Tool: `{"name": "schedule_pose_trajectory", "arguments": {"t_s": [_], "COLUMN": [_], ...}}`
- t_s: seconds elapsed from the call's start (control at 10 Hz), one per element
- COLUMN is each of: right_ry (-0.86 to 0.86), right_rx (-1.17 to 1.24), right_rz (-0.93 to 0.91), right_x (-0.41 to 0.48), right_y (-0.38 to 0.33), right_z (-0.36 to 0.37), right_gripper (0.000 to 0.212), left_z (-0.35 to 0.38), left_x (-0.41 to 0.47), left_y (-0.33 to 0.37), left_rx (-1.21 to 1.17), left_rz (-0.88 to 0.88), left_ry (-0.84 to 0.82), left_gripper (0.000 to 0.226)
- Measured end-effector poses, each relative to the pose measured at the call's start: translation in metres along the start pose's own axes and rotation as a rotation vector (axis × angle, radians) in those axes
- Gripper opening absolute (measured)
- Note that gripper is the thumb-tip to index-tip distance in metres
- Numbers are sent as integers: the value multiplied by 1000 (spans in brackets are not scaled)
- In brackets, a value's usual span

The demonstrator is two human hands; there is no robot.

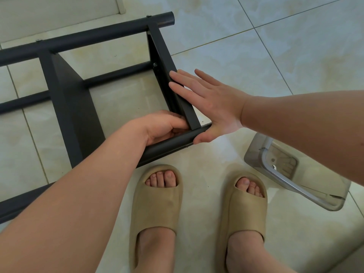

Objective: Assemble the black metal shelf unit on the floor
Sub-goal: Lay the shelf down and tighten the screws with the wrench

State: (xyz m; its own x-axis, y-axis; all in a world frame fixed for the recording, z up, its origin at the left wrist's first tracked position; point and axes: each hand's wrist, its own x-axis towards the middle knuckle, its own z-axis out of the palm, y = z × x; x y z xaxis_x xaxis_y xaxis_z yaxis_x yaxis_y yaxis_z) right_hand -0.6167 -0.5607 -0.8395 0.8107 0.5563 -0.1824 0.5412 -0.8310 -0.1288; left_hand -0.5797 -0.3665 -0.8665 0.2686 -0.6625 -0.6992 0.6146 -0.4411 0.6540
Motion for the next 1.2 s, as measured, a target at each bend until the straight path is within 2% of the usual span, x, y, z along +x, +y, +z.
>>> {"name": "schedule_pose_trajectory", "arguments": {"t_s": [0.2, 0.7, 0.9, 1.0, 1.1, 1.2], "right_ry": [-7, 7, -1, -3, -5, -9], "right_rx": [1, 1, -1, 4, 6, 10], "right_rz": [6, 0, 2, 3, 7, 7], "right_x": [0, 0, 0, 0, 0, 0], "right_y": [0, 0, -1, -1, -1, -1], "right_z": [0, 1, 0, 0, -1, -1], "right_gripper": [128, 127, 127, 127, 127, 127], "left_z": [-1, -2, -2, -1, -3, -3], "left_x": [2, 0, 0, 1, 3, 3], "left_y": [-1, 2, 0, -1, -2, -2], "left_rx": [-14, -183, -8, 5, -8, -33], "left_rz": [31, 25, -52, 14, 31, 35], "left_ry": [29, -85, -28, 15, 14, 13], "left_gripper": [18, 20, 15, 15, 33, 27]}}
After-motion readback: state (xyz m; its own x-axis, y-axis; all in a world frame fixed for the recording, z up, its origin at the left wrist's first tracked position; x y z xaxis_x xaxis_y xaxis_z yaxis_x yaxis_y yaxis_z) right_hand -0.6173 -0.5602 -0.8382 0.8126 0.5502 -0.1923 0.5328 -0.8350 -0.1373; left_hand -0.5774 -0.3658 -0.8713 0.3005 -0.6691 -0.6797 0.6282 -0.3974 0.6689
